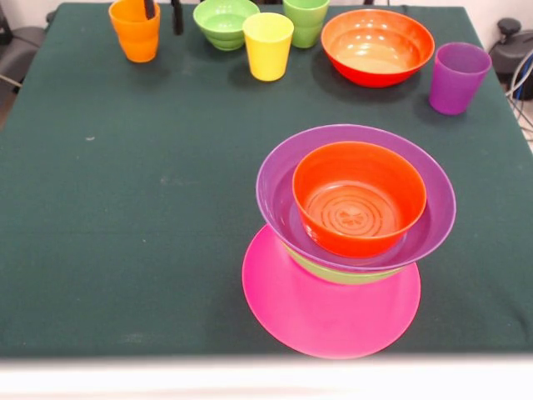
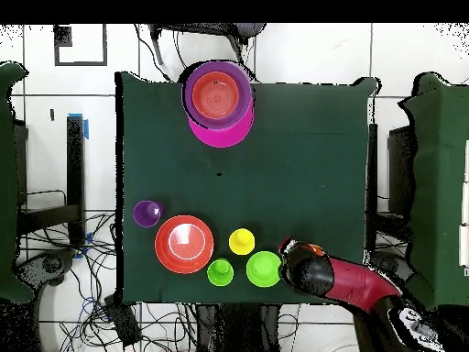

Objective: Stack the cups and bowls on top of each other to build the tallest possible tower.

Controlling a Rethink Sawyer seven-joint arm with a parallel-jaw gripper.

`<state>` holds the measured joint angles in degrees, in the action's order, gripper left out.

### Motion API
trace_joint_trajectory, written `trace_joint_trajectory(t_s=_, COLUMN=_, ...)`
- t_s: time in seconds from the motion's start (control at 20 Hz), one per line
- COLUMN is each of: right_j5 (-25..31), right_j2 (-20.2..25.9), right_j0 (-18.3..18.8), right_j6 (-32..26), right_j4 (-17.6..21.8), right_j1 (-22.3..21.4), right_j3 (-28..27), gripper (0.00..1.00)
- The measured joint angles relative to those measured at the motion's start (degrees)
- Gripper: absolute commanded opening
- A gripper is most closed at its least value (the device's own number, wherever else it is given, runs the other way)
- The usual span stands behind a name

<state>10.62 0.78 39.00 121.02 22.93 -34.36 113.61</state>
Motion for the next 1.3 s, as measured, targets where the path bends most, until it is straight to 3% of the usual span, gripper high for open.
trace_joint_trajectory(t_s=0.3, right_j5=-3.1, right_j2=0.0, right_j0=0.0, right_j6=0.0, right_j4=1.5, right_j1=4.7, right_j3=0.0, gripper=1.0)
trace_joint_trajectory(t_s=0.35, right_j5=-4.1, right_j2=-0.1, right_j0=-0.1, right_j6=0.0, right_j4=2.3, right_j1=6.3, right_j3=-0.1, gripper=0.0)
trace_joint_trajectory(t_s=0.55, right_j5=-4.1, right_j2=-1.0, right_j0=-1.0, right_j6=0.0, right_j4=2.9, right_j1=6.6, right_j3=0.0, gripper=0.0)
trace_joint_trajectory(t_s=0.8, right_j5=-4.2, right_j2=-4.6, right_j0=-5.0, right_j6=0.0, right_j4=3.1, right_j1=6.5, right_j3=-0.1, gripper=0.0)
trace_joint_trajectory(t_s=1.3, right_j5=-4.2, right_j2=-5.6, right_j0=-6.6, right_j6=0.0, right_j4=3.1, right_j1=4.1, right_j3=-0.1, gripper=0.0)
